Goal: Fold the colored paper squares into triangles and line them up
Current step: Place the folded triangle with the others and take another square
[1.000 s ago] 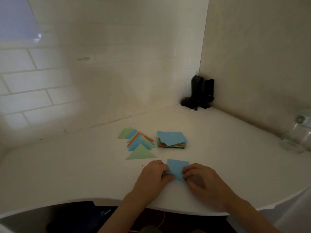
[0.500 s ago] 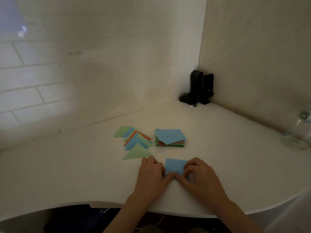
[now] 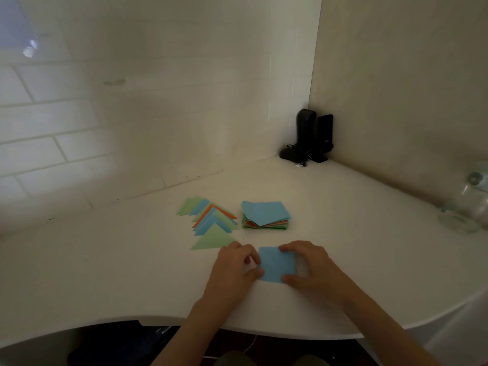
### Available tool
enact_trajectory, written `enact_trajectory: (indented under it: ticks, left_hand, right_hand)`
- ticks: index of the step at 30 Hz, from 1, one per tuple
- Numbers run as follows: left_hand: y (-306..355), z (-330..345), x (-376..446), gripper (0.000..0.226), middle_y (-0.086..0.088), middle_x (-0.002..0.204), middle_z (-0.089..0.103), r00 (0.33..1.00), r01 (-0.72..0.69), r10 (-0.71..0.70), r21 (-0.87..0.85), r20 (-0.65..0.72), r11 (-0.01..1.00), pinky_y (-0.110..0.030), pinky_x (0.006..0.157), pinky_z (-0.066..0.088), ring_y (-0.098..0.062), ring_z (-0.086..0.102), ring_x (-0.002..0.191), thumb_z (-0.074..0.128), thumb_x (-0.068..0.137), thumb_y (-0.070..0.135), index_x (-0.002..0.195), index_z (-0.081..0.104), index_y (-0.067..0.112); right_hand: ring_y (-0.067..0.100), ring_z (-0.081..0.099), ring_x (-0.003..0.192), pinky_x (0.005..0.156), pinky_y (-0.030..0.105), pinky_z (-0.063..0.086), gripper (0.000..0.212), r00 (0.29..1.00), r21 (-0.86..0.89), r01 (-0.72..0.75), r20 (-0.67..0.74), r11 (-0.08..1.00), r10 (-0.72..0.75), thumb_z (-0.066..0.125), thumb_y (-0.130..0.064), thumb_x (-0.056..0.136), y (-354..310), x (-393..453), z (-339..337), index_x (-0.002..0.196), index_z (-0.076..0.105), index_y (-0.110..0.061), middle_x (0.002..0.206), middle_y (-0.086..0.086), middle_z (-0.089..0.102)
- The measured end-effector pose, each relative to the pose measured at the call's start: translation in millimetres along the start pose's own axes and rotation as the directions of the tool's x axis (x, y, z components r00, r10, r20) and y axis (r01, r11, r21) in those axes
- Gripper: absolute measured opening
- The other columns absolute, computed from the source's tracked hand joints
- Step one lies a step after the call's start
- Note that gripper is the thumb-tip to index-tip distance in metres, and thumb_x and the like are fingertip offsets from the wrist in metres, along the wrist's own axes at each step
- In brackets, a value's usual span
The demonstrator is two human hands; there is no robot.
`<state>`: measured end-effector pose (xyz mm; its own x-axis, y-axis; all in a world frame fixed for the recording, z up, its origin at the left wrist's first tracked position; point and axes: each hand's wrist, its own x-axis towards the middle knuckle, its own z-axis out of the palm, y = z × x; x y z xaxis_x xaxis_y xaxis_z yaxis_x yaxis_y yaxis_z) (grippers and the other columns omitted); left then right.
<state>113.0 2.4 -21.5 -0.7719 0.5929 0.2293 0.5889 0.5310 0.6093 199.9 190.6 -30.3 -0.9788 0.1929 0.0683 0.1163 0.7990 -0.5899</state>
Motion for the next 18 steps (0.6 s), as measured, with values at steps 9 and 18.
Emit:
enact_trajectory:
  ticks: [9, 18]
  left_hand:
    - [14, 7, -4, 0.017, 0.0, 0.087, 0.057, 0.981, -0.174, 0.188, 0.198, -0.057, 0.965, -0.033, 0.069, 0.039, -0.02, 0.051, 0.082, 0.056, 0.082, 0.013, 0.088, 0.068, 0.023]
    - [24, 15, -31, 0.03, 0.013, 0.076, 0.059, 0.951, -0.221, 0.284, 0.375, -0.12, 0.9, -0.028, 0.065, 0.04, -0.012, 0.054, 0.073, 0.053, 0.068, 0.057, 0.075, 0.059, 0.029]
  right_hand:
    - [0.015, 0.06, 0.089, 0.077, -0.001, 0.034, 0.038, 0.975, -0.056, 0.114, -0.185, 0.992, -0.123, 0.046, -0.002, 0.076, -7, -6, -7, 0.105, 0.069, -0.009, 0.098, 0.008, 0.064]
    - [0.011, 0.054, 0.069, 0.062, 0.021, 0.039, 0.019, 0.955, -0.144, 0.134, -0.246, 0.981, -0.166, 0.074, -0.011, 0.067, -20, -26, -1, 0.079, 0.07, -0.025, 0.073, -0.013, 0.05]
